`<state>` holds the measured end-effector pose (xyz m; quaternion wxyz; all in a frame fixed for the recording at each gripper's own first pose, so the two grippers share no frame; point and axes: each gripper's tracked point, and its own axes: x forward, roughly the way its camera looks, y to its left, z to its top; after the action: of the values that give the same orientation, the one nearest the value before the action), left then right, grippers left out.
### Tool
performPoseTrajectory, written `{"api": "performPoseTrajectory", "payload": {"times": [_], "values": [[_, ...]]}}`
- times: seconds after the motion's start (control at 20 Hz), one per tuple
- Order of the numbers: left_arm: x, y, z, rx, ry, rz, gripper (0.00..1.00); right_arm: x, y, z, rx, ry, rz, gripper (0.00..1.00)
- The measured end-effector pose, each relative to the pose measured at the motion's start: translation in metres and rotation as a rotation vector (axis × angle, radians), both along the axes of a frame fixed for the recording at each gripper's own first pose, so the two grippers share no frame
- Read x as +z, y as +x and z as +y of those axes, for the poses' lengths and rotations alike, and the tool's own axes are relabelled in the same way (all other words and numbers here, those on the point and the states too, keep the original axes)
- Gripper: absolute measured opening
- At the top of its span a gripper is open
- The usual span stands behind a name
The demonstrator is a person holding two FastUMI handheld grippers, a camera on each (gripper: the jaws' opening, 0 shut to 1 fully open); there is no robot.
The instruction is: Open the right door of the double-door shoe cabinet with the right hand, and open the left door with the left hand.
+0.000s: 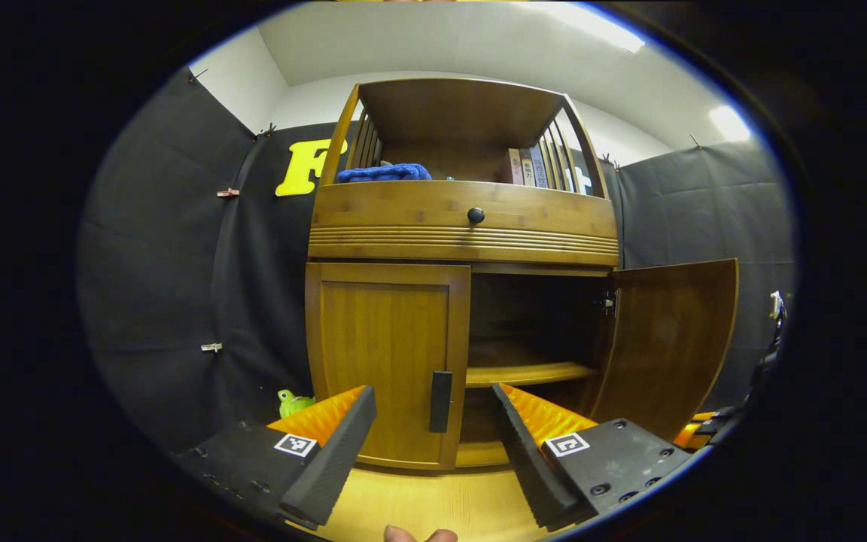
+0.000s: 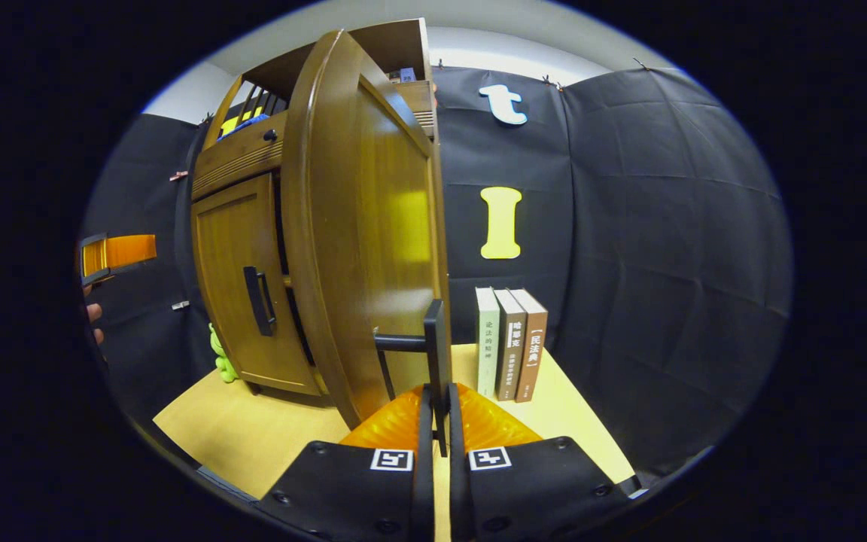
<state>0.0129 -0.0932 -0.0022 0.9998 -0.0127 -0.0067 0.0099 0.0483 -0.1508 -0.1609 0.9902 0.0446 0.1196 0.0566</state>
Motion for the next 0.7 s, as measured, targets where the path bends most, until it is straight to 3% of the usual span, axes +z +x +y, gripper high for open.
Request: {"api": "performPoseTrajectory", "payload": {"times": [0.15,0.2,0.25,0.45,0.7], "values": [[0.001,-0.001,-0.007,-0.002,0.004,-0.001,0.94,0.0,-0.004,-0.02,-0.014,-0.006,0.002,0.11],[0.002,-0.001,-0.008,-0.003,0.005,-0.001,0.92,0.001,-0.005,-0.026,-0.021,-0.002,0.003,0.19],[0.002,-0.001,-0.012,-0.005,0.007,-0.001,0.94,0.002,-0.007,-0.029,-0.027,0.0,0.003,0.11],[0.001,0.001,-0.02,-0.012,0.012,-0.003,0.92,0.008,-0.01,-0.061,-0.077,-0.047,-0.017,0.11],[0.003,0.003,-0.03,-0.031,0.018,-0.005,0.94,0.025,-0.018,-0.062,-0.078,-0.103,-0.061,0.11]]}}
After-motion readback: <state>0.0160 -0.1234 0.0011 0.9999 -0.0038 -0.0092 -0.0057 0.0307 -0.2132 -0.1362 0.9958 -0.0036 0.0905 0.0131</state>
